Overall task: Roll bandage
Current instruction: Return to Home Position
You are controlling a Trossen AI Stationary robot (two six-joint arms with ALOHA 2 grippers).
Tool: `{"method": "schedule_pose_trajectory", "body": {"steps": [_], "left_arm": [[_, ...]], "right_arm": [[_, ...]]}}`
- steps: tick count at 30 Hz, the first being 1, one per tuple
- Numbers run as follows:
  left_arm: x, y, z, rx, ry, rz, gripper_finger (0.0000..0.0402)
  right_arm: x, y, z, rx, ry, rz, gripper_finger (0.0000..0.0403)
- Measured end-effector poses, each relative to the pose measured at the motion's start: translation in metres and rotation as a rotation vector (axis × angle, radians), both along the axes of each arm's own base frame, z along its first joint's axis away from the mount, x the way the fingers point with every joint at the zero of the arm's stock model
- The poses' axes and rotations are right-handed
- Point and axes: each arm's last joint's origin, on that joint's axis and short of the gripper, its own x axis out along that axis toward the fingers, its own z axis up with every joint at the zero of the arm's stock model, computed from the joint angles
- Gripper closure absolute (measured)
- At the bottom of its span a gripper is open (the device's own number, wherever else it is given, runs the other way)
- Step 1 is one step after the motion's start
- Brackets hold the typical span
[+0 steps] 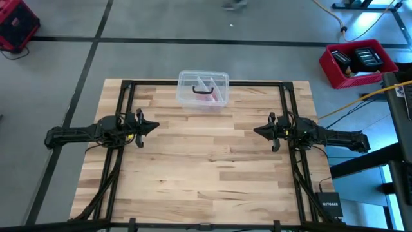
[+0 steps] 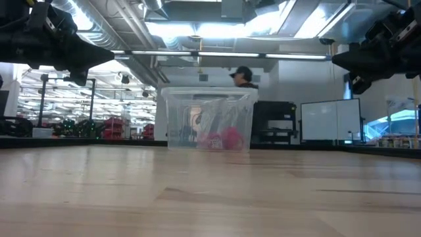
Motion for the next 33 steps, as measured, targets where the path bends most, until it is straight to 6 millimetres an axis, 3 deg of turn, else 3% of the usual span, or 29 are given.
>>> {"method": "schedule_pose_trajectory", "body": {"steps": [33], "left_arm": [[0.0,0.0,0.0,0.0,0.0,0.0,0.04]], "right_arm": [[0.0,0.0,0.0001,0.0,-0.002,0.0,0.0389]]}}
